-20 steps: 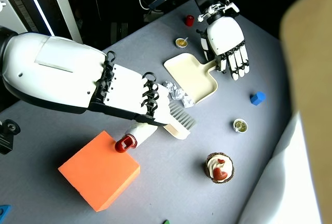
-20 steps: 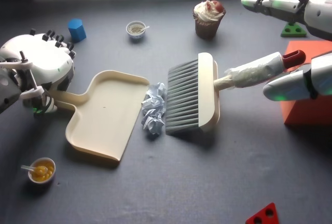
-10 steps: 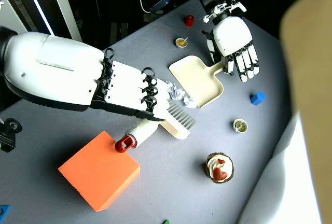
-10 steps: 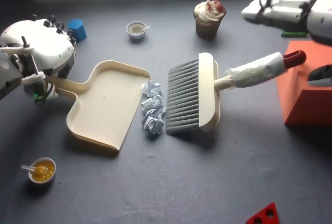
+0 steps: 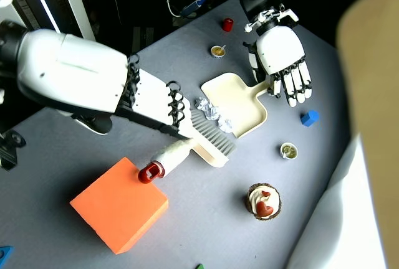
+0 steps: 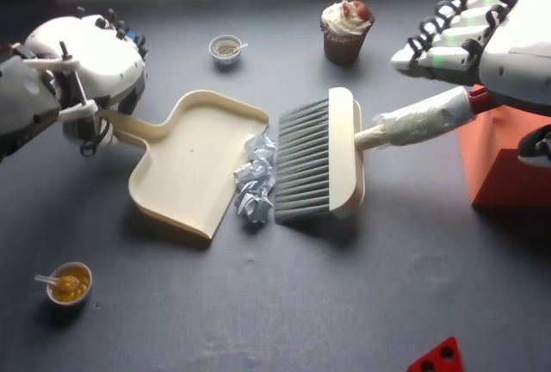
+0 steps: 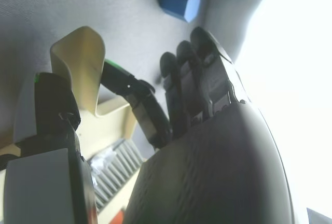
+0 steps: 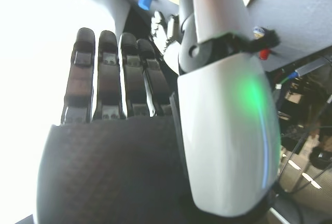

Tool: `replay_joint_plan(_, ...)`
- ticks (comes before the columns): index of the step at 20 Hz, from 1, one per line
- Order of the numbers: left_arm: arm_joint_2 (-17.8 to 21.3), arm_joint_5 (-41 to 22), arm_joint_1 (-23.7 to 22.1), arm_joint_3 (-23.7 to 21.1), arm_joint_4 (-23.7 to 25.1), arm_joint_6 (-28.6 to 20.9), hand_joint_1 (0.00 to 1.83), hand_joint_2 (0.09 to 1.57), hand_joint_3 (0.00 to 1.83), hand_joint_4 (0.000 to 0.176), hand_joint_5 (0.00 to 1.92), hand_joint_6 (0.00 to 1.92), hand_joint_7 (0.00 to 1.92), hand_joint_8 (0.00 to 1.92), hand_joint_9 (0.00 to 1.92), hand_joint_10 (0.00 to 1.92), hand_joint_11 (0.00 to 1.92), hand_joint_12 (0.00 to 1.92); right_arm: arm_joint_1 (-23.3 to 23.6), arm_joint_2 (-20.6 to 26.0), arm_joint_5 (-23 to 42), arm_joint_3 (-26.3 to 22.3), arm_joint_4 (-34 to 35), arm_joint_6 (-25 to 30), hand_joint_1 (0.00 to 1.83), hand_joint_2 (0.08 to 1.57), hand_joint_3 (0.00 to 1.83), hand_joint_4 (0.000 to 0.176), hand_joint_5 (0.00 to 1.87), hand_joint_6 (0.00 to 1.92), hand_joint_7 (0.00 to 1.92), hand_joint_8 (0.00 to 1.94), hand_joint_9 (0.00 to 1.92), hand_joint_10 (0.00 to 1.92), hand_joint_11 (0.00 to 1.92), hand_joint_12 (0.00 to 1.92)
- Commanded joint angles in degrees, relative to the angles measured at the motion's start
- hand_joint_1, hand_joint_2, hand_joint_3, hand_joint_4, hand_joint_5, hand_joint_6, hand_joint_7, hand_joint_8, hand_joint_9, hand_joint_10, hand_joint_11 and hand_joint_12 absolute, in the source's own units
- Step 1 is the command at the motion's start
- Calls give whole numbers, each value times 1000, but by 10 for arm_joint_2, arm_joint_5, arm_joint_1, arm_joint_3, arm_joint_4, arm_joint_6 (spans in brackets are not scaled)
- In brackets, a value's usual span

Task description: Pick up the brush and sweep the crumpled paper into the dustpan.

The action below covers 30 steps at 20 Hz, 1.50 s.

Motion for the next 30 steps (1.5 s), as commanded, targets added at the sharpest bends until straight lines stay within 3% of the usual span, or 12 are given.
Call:
replay_joint_plan(1,0,-42,-10,4,19,4,1123,1107,0,0,1009,930,339,2,260,3,148,422,11,4,-71,-8,-71,42,1248,942,0,0,132,5,144,3,194,0,221,53)
replay_joint_plan(2,-1,-41,-13,7,21,4,1119,1106,0,0,1010,929,359,6,276,6,165,426,8,1,-112,-18,-120,87,1253,940,0,0,137,7,147,4,192,0,220,52)
replay_joint_plan(3,-1,-40,-15,9,23,4,1119,1106,0,0,1009,930,365,7,279,6,158,423,8,-1,-135,-24,-130,97,1266,954,0,0,116,1,127,0,173,0,202,43)
replay_joint_plan(12,-3,-37,-27,19,26,4,1110,1117,0,0,986,967,361,3,283,5,162,471,-13,-33,-302,-87,-193,100,1221,930,0,0,49,0,39,3,87,2,199,33)
replay_joint_plan(17,-5,-44,-30,17,22,4,1113,1111,0,0,999,947,361,1,276,1,113,465,-31,-79,-373,-105,-218,100,1151,930,0,0,34,1,31,2,55,1,136,5)
replay_joint_plan(25,-4,-45,-32,13,15,4,1119,1108,0,0,1006,935,330,0,236,0,72,487,-93,-228,-560,-54,-246,100,1116,924,1,0,3,0,5,0,44,0,142,7)
replay_joint_plan(30,-4,-41,-36,13,15,4,1091,1118,2,0,983,975,324,0,239,0,56,523,-123,-269,-586,-23,-260,123,1142,918,0,0,5,1,4,0,41,1,134,3)
